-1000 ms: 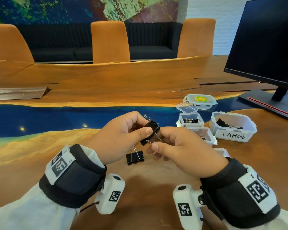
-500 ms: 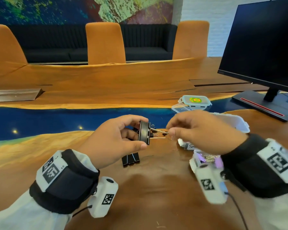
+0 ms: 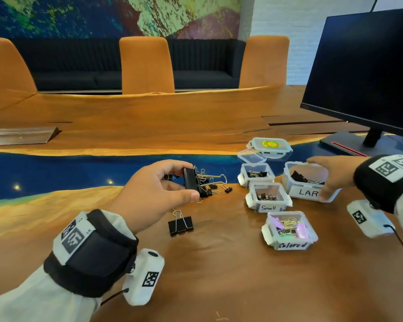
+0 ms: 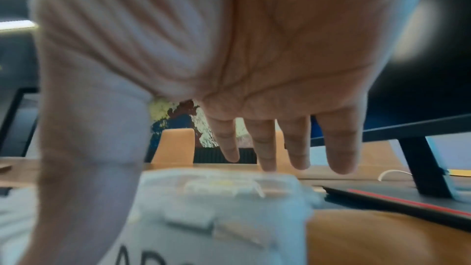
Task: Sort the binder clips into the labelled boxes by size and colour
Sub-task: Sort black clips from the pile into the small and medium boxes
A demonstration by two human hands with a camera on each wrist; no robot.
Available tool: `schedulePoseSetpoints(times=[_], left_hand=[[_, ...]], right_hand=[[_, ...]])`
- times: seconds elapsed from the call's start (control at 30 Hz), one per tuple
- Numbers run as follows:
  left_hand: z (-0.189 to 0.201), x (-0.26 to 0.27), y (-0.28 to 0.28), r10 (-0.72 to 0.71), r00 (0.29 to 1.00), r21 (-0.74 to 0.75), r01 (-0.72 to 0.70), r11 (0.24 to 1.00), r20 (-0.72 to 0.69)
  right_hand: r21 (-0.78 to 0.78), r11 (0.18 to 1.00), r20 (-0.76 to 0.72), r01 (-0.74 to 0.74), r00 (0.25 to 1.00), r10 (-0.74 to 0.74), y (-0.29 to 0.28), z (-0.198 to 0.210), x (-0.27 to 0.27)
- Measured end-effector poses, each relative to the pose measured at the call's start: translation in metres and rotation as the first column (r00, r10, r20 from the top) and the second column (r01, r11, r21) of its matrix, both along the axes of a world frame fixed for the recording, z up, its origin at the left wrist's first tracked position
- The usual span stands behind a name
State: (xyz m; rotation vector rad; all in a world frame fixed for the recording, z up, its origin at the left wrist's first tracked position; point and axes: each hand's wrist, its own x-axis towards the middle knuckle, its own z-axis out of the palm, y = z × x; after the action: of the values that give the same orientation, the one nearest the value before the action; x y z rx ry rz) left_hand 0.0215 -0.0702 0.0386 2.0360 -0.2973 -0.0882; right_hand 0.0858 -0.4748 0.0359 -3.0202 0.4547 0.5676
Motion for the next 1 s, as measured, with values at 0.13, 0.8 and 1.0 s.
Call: schedulePoseSetpoints(times=[0.13,0.8,1.0], left_hand=[[-0.001,0.001,0.001,0.006,1.0,-0.001,-0.006,1.0,-0.006],[0.021,-0.016,-0.013,-0.059,0.977,-0.032,0.067,0.997,0.207],[0.018,-0.024,-0.02,-0.094,0.969,0.083,0.077,0.994,0.231]], right_hand=[[0.002,1.0,0.128,-0.006,0.992,0.006,-0.005,-0.011,-0.001],[0.267,0.818,0.579,-0.509,0.763,0.286,0.118,0.016,-0.129],[0.254,0.81,0.551,-0.529,0.767,0.328,0.143,0.013,-0.133]])
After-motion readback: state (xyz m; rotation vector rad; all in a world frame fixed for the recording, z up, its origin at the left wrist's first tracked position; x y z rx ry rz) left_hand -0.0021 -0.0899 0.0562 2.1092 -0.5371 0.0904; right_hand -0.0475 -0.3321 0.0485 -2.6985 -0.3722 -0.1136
